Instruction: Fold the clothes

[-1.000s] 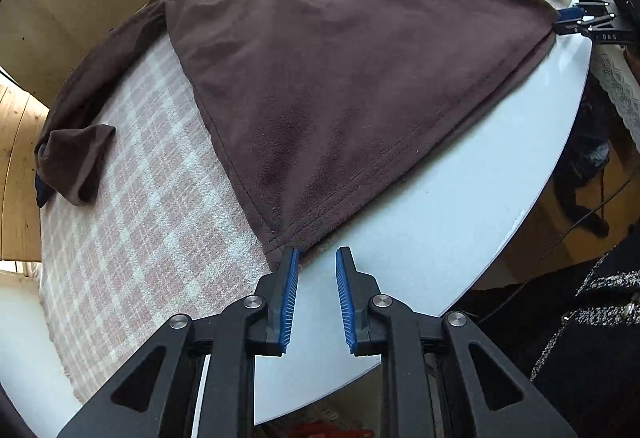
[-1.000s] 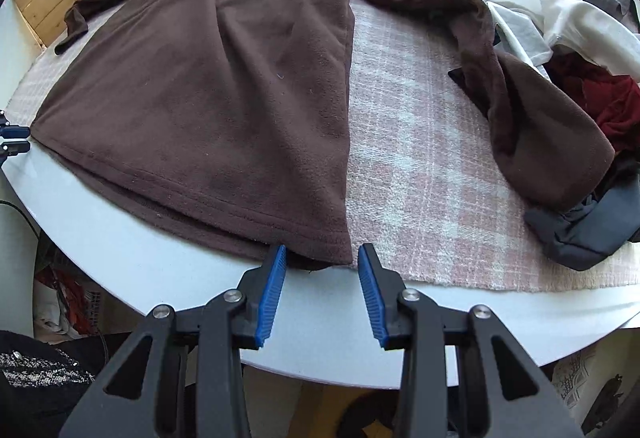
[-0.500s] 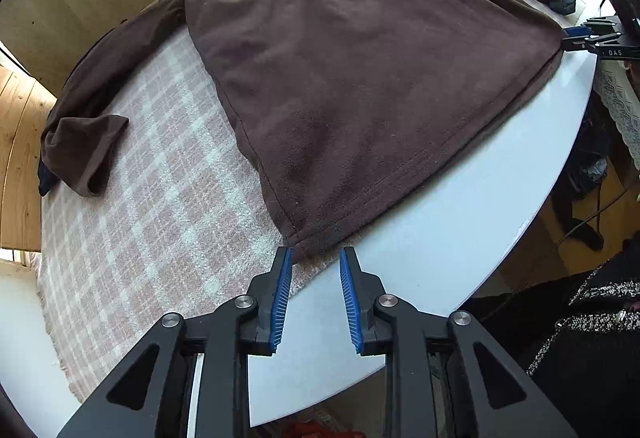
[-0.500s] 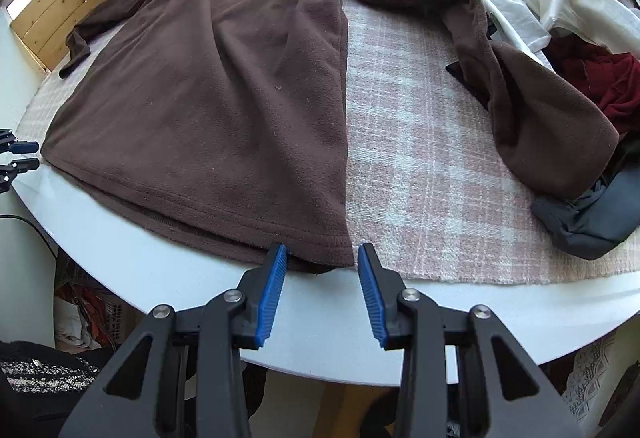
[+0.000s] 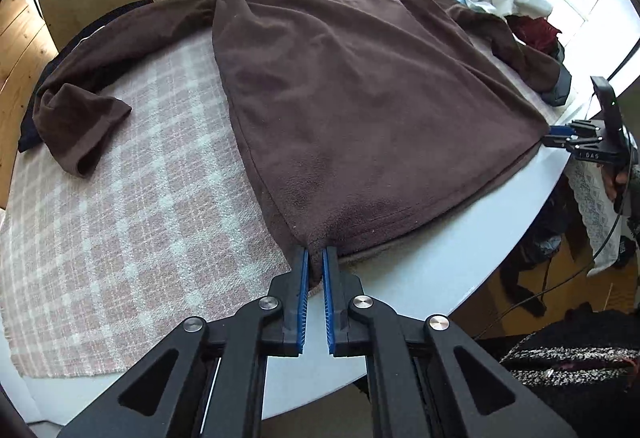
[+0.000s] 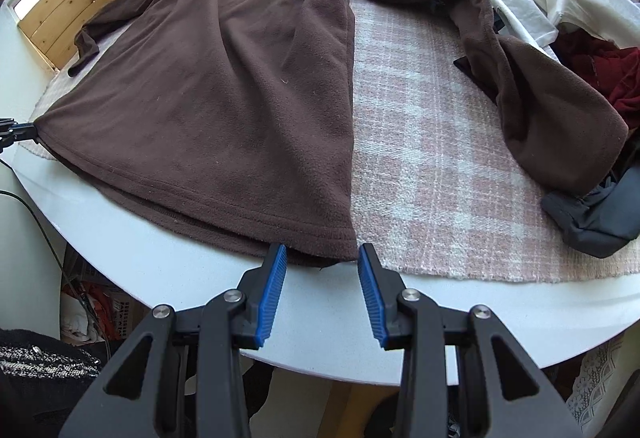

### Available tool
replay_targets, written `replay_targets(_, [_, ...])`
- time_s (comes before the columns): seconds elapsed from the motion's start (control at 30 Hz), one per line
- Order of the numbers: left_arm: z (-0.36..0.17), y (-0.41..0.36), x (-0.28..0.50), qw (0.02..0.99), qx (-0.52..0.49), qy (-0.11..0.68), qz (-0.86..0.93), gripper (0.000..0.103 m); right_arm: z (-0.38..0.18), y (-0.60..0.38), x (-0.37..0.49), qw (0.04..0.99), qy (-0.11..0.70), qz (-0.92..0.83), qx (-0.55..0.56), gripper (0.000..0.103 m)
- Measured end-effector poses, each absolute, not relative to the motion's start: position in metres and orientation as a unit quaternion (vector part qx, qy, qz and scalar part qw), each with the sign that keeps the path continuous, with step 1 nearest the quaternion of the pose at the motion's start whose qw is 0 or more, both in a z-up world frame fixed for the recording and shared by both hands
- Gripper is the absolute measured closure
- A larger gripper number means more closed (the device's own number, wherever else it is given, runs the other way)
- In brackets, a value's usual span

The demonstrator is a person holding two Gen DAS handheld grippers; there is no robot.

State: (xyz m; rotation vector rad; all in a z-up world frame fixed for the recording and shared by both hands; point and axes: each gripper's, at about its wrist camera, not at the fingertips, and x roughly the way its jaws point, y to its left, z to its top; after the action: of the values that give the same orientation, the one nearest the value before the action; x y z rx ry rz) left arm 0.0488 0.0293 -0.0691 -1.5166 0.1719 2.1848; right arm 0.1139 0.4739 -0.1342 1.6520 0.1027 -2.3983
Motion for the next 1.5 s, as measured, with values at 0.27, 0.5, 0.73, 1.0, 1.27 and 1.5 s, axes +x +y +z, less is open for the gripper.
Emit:
replay_targets(0.27, [-0.060, 0.012, 0.039, 0.231, -0.539, 0.000, 0.810, 0.098, -0.126, 0.454, 0.120, 0.128, 0.038, -0.821, 0.555, 0.094])
replay_targets(0.5, [-0.087, -0.025, 0.063, 0.202, -0.566, -0.059, 0.797, 0.098, -0.118, 0.457, 0.127, 0.141, 0.051, -0.818, 0.555, 0.095])
replay_targets(0.73, [-0.086, -0.022, 0.066, 0.198, -0.564, -0.042, 0.801, 0.098, -0.120, 0.461, 0.126, 0.136, 0.066, -0.797, 0.585, 0.095])
replay_targets(1.0, [-0.046, -0.061, 0.039, 0.156, -0.567, 0.007, 0.809, 0.093, -0.054, 0.510, 0.091, 0.098, 0.003, -0.828, 0.552, 0.067])
replay_targets(1.27, [0.005, -0.034, -0.119, 0.172, -0.506, 0.091, 0.840, 0.079, -0.025, 0.504, -0.060, 0.024, 0.034, -0.879, 0.475, 0.056])
replay_targets(1.5, [-0.047, -0.028, -0.205, 0.152, -0.518, 0.201, 0.817, 0.076, -0.097, 0.498, -0.128, -0.043, 0.132, -0.834, 0.534, 0.056])
